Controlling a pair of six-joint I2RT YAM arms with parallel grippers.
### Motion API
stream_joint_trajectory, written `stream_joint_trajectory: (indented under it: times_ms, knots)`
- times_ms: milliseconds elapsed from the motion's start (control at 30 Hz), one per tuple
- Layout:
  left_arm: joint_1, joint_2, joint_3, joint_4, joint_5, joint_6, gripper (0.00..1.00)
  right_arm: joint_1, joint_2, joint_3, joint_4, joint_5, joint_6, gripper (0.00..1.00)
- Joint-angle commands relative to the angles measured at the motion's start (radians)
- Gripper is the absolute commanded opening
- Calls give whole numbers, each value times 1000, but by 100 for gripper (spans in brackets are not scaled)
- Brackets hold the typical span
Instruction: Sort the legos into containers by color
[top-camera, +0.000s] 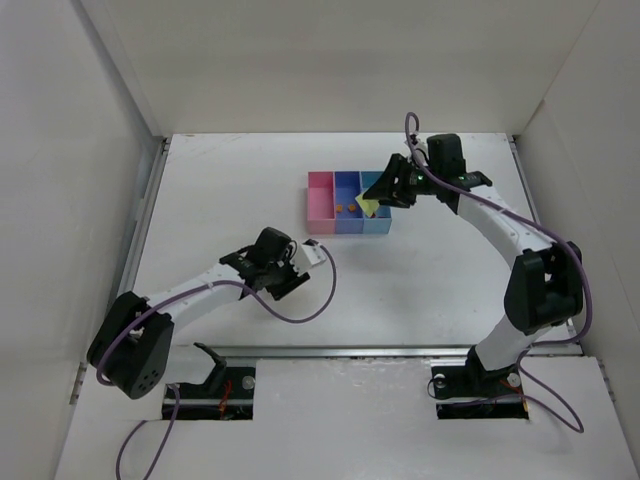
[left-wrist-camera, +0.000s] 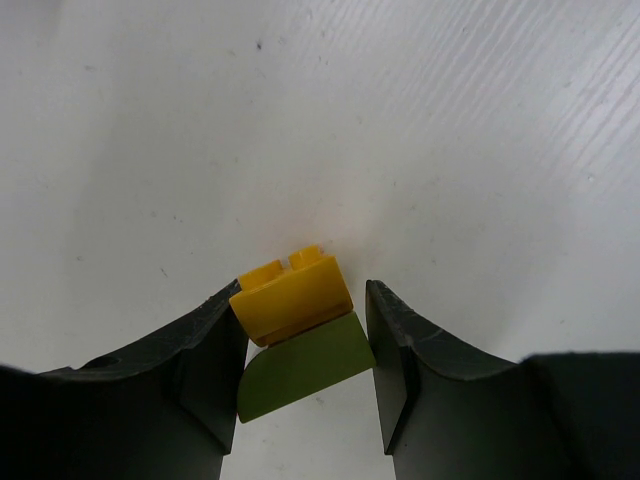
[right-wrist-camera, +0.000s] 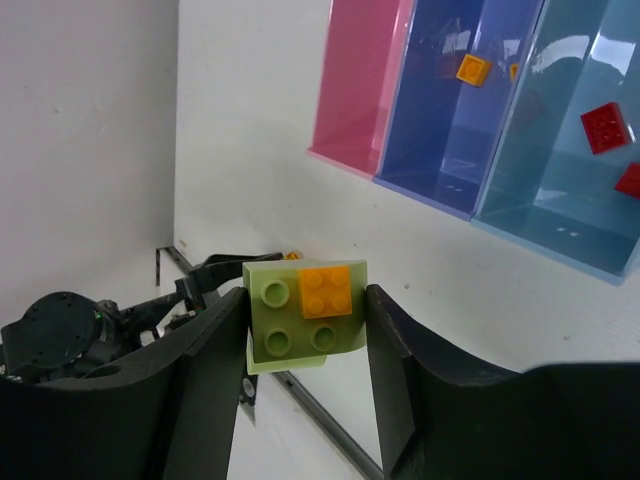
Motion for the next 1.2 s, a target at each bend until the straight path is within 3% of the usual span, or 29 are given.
stream_joint_trajectory:
  times_ms: [0,200,233,267,300,533,767,1167]
  knots:
    - [6,-25,-40,97,10,41,20,10,-43,46,-26,29,-43,0]
    - [6,-25,-51,146,32,29,31,20,-52,46,-26,38,-43,0]
    - [6,-25,-51,155,32,29,38,20,-52,46,-26,38,-43,0]
    - [6,-25,-51,155,32,29,64,20,-52,46,-26,38,-43,0]
    - [6,-25,-60,165,32,20,71,20,-52,46,-26,38,-43,0]
    - [6,-14,-60,174,32,9,89,20,-52,37,-26,47,-43,0]
    - [6,-13,136,70,40,-49,97,40,-32,56,-26,38,-43,0]
    - [-18,59,544,-67,296,-109,100,156,-14,66,37,38,19,0]
